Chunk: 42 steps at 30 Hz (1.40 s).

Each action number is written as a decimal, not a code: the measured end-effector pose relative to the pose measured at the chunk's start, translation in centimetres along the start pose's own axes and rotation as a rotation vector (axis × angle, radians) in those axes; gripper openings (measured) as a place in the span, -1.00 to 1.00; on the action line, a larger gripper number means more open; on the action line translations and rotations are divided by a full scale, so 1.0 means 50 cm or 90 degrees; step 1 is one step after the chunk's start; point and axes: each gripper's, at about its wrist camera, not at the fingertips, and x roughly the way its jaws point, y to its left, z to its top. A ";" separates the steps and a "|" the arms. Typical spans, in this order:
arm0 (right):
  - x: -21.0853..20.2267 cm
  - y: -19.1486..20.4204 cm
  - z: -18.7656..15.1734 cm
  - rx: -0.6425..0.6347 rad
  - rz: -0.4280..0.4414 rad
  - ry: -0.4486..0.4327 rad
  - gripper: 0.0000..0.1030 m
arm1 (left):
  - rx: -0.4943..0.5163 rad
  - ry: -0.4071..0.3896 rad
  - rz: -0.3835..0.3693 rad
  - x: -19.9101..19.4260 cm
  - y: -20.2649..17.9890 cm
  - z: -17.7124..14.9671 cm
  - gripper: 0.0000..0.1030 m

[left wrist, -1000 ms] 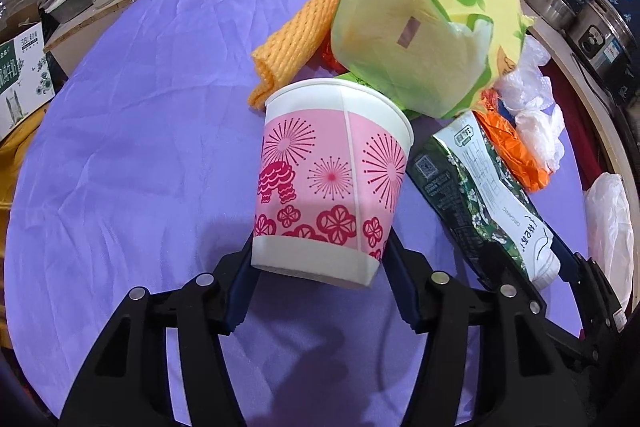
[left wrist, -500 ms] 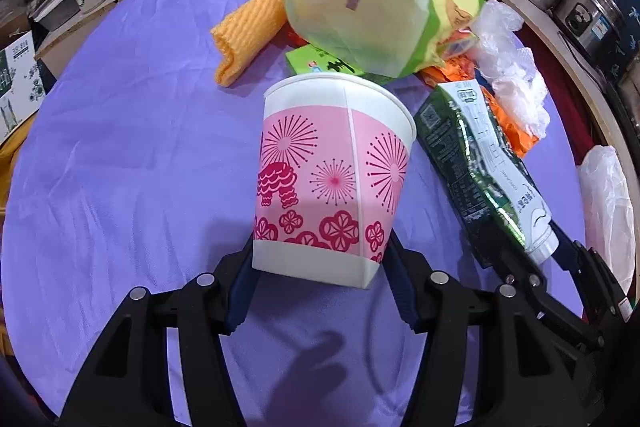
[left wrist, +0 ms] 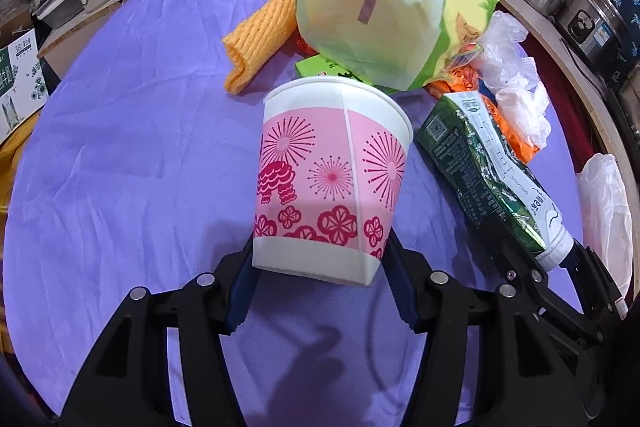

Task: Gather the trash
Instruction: 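Carry the cup and carton over the white bin and open both tools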

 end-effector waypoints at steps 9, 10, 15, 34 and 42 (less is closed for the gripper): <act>-0.090 -0.024 0.002 0.023 -0.022 -0.048 0.16 | 0.030 -0.032 -0.016 -0.060 -0.044 -0.012 0.06; -0.099 -0.029 0.002 0.026 -0.023 -0.052 0.16 | 0.034 -0.035 -0.018 -0.066 -0.051 -0.015 0.06; -0.153 -0.061 -0.003 0.051 -0.036 -0.083 0.15 | 0.062 -0.050 -0.030 -0.098 -0.095 -0.027 0.06; -0.371 -0.356 -0.087 0.207 -0.202 -0.171 0.15 | 0.248 -0.083 -0.127 -0.174 -0.420 -0.096 0.06; -0.390 -0.477 -0.142 0.267 -0.270 -0.158 0.15 | 0.304 -0.057 -0.177 -0.155 -0.566 -0.126 0.06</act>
